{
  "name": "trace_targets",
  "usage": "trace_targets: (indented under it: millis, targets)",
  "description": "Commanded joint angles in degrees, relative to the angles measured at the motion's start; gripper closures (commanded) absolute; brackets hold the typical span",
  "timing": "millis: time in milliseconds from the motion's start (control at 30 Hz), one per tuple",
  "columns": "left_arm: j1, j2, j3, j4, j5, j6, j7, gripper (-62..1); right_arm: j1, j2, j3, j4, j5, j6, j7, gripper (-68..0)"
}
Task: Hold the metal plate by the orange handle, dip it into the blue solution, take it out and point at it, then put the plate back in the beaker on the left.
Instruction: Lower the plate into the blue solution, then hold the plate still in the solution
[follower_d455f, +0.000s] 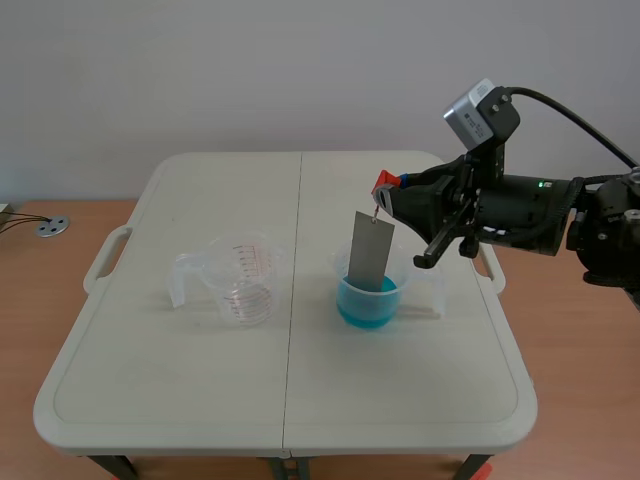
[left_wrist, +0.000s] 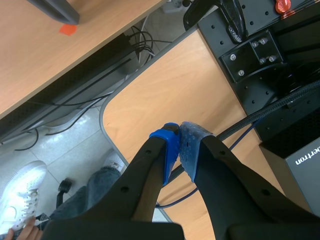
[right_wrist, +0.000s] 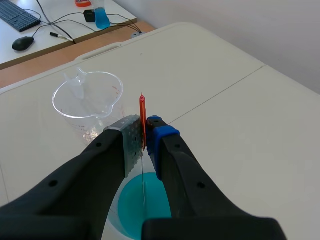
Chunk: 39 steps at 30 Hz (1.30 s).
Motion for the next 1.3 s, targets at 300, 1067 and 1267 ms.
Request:
trace_targets:
  millis: [300, 1067, 1267]
  targets:
    - [0.0, 0.15, 0.39, 0.61, -0.13, -0.17, -0.35, -2.7, 1.09, 0.31, 0.13, 0.15, -0.26, 0.48, 0.17, -1.5]
    - [0.0, 0.13, 0.39, 0.61, -0.13, -0.17, 0.31, -2.7, 1.07, 0.28, 0.13, 0.13, -1.75, 0.48, 0.22, -1.5]
    - [0.0, 0.13, 0.39, 0.61, -0.13, -0.17, 0.55, -2.7, 0.94, -0.52, 0.13, -0.24, -3.67, 0.48, 0.17, -1.5]
